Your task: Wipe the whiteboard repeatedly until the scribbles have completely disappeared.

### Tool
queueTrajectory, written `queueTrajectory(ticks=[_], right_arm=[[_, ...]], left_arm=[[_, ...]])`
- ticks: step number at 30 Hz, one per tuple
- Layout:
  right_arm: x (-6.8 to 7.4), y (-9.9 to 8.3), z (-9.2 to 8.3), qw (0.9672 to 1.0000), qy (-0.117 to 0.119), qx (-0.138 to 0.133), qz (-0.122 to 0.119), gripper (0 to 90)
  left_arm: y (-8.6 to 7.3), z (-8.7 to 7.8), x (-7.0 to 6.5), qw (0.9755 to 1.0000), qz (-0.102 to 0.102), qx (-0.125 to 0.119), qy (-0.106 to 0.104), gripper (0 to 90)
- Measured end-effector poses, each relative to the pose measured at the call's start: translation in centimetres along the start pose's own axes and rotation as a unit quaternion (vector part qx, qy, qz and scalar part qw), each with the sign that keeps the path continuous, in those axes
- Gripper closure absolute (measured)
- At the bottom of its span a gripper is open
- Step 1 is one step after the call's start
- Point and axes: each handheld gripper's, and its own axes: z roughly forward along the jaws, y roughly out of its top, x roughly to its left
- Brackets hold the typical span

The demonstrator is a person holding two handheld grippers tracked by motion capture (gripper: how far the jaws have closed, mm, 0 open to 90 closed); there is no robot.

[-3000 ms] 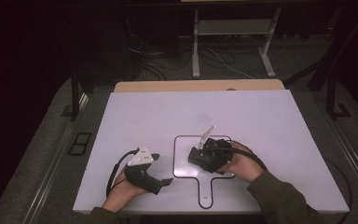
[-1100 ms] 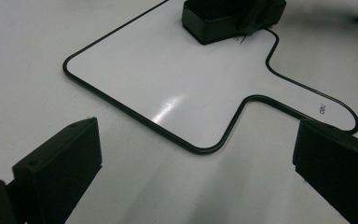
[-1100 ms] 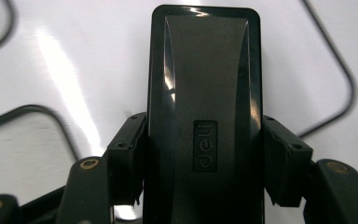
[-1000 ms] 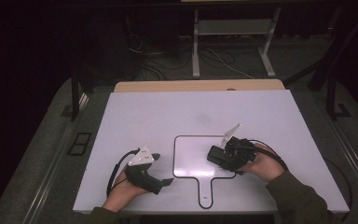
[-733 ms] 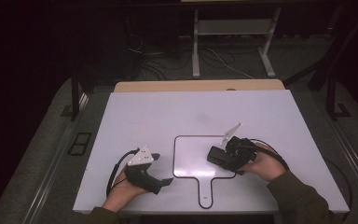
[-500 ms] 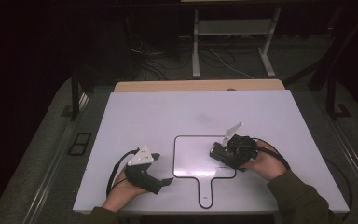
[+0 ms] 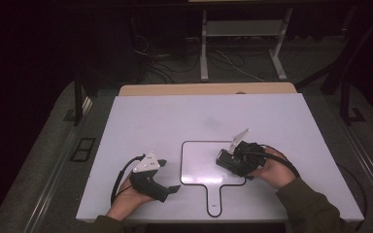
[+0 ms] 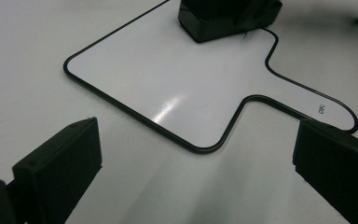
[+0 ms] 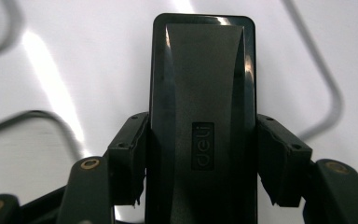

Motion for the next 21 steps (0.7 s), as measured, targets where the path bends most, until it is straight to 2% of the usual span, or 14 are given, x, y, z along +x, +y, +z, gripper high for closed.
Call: queueTrajectory(ticks=[2, 4, 9, 11, 12, 13, 15, 17, 19, 21], right_arm=[[-0.5, -0.3, 0.0, 0.9999, -0.004, 0.0, 0.015, 38.9], [-0.3, -0.3, -0.1, 0.9999, -0.006, 0.001, 0.012, 38.9], [1.6, -0.4, -0.4, 0.9998, 0.017, 0.006, -0.013, 38.9], [2.0, -0.6, -0.5, 0.9995, 0.023, 0.003, -0.022, 38.9], [1.8, -0.6, -0.5, 0.9995, 0.019, 0.006, -0.025, 38.9], [1.6, -0.6, -0.4, 0.9997, 0.019, 0.005, -0.016, 38.9], [0.8, -0.6, -0.4, 0.9999, -0.003, 0.009, -0.006, 38.9], [-0.2, -0.6, -0.3, 0.9998, -0.013, 0.01, 0.009, 38.9], [-0.8, -0.7, -0.2, 0.9997, -0.008, 0.009, 0.019, 38.9], [-0.6, -0.7, -0.3, 0.9998, -0.012, 0.011, 0.015, 38.9]], left_arm=[[0.0, 0.0, 0.0, 1.0, 0.0, 0.0, 0.0, 0.0], [0.0, 0.0, 0.0, 1.0, 0.0, 0.001, 0.0, 0.0], [0.0, -0.1, 0.1, 1.0, 0.004, 0.004, 0.0, 0.0], [0.0, -0.1, 0.1, 1.0, 0.005, 0.005, 0.0, 0.0], [0.0, -0.1, 0.1, 1.0, 0.005, 0.005, 0.0, 0.0], [0.0, -0.1, 0.0, 1.0, 0.005, 0.005, 0.0, 0.0], [0.0, 0.0, 0.0, 1.0, 0.005, 0.005, 0.0, 0.0], [0.0, 0.0, 0.0, 1.0, 0.005, 0.006, 0.0, 0.0], [0.1, 0.0, 0.0, 1.0, 0.006, 0.006, -0.001, 0.0], [0.0, 0.0, 0.1, 1.0, 0.005, 0.006, -0.001, 0.0]])
